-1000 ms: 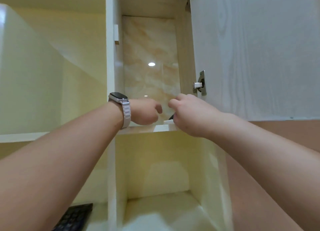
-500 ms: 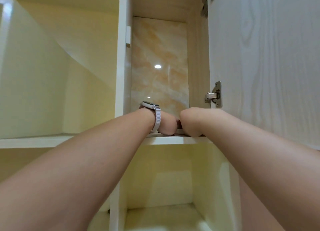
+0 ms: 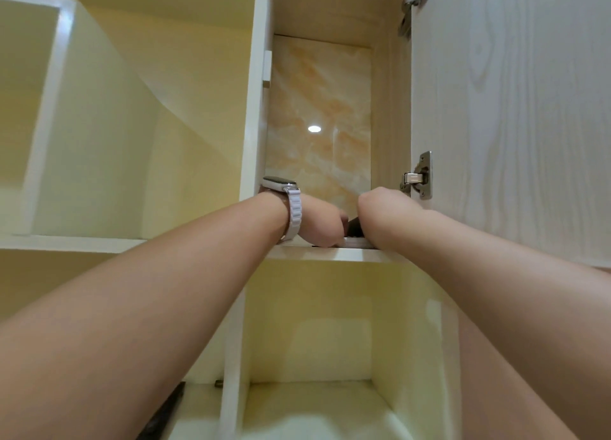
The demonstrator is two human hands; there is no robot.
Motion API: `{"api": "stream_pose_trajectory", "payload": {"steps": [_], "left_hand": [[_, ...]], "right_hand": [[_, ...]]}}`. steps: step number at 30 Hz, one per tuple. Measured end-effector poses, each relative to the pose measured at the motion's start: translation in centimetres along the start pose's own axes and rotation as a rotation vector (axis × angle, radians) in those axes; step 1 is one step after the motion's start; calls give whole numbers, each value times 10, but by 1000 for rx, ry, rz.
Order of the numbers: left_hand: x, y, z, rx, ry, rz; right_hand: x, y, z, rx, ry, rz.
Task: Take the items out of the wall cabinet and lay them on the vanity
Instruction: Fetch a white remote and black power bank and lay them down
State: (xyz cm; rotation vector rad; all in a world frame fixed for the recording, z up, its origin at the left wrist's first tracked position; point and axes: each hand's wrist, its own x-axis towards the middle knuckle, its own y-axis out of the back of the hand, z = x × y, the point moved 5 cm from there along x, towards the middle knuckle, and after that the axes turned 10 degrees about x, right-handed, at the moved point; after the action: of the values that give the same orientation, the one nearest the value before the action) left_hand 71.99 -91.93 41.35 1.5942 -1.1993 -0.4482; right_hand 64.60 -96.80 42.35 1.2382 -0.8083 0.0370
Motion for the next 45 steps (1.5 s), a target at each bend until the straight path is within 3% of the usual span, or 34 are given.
{"api": "stream_pose_trajectory", "payload": {"steps": [6,15,25,31,35,45], "left_hand": [[-62,8,1,-62,52,191],[-104,-4,-7,33,79,628],[-153,-33,7,-39,167,1025],[-175,-60,20,-371,272,1044],[-186,-90,25,-624,343,958],[-178,-169,36,-1143,236,741]], "right_hand": [[-18,17,0,72,13,268],[-82,16,20,187,-18,447],[-128,-26,42,530,-86,554],[-140,-67,40,981,-119,541],[-156,-87,35,1169,-151,531],[-223,-124,0,1280,-333,539]]}}
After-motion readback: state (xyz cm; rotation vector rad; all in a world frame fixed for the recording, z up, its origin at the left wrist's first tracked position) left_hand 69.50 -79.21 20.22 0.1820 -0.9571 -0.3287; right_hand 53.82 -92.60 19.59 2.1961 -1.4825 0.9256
